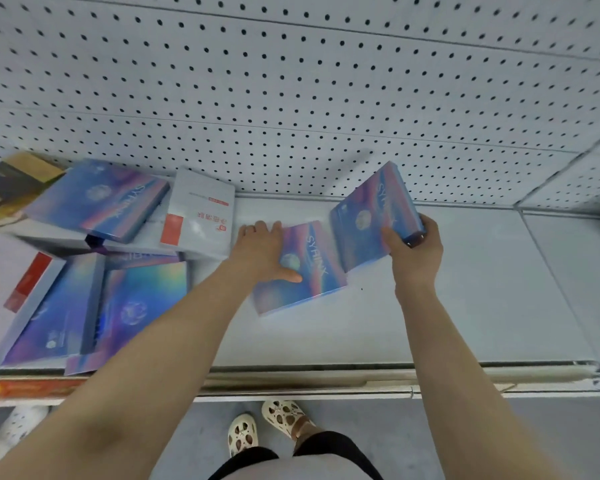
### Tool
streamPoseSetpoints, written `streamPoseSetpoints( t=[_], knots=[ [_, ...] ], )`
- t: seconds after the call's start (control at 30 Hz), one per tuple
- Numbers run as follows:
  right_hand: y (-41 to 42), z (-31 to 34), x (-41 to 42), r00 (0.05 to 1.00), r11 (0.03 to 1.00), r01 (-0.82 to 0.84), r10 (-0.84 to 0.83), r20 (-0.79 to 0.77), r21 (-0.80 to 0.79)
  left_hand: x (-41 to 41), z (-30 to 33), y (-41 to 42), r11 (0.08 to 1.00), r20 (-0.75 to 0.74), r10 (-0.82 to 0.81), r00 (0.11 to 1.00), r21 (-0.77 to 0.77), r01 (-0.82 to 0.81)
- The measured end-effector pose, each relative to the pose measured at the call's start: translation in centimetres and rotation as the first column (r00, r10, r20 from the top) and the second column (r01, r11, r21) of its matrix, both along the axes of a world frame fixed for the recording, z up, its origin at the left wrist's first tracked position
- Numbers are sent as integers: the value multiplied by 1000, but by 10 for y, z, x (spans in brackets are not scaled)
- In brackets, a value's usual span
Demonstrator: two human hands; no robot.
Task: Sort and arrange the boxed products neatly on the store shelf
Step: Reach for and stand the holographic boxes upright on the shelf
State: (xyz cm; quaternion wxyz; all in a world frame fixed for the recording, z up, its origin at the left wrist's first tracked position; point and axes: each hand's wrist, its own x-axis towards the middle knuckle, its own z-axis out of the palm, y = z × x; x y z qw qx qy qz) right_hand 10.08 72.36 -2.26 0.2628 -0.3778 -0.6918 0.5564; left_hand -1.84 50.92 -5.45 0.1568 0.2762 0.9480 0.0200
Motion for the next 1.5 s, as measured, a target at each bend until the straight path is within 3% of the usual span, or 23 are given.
streamPoseSetpoints(
  t=[0.17, 0.33, 0.53, 0.77, 1.0, 1.23, 1.5],
  knots=[
    [-4, 3, 21, 988, 995, 95, -98, -117, -28, -3, 21, -3, 976, 37, 112, 993, 182, -117],
    [-3, 7, 51, 960, 972, 233, -234, -154, -24, 5, 41, -23, 868, 10, 183, 983, 468, -167],
    [-3, 5, 93, 912, 931, 353, -364, -189, -89, 40, 38, -40, 589, 230, 260, 938, 732, -343],
    [6, 11, 159, 922, 931, 352, -363, -136, -100, 103, 31, -9, 363, 508, 154, 848, 769, -526],
    [53, 7, 261, 900, 905, 409, -421, -113, -115, 182, 25, 65, 343, 575, 83, 814, 750, -565],
    [153, 1, 391, 858, 859, 501, -509, -66, -109, 299, 23, 212, 381, 629, -38, 776, 727, -571],
    [279, 9, 515, 755, 755, 647, -654, -45, -106, 396, 31, 370, 446, 568, -138, 811, 767, -462]
  ],
)
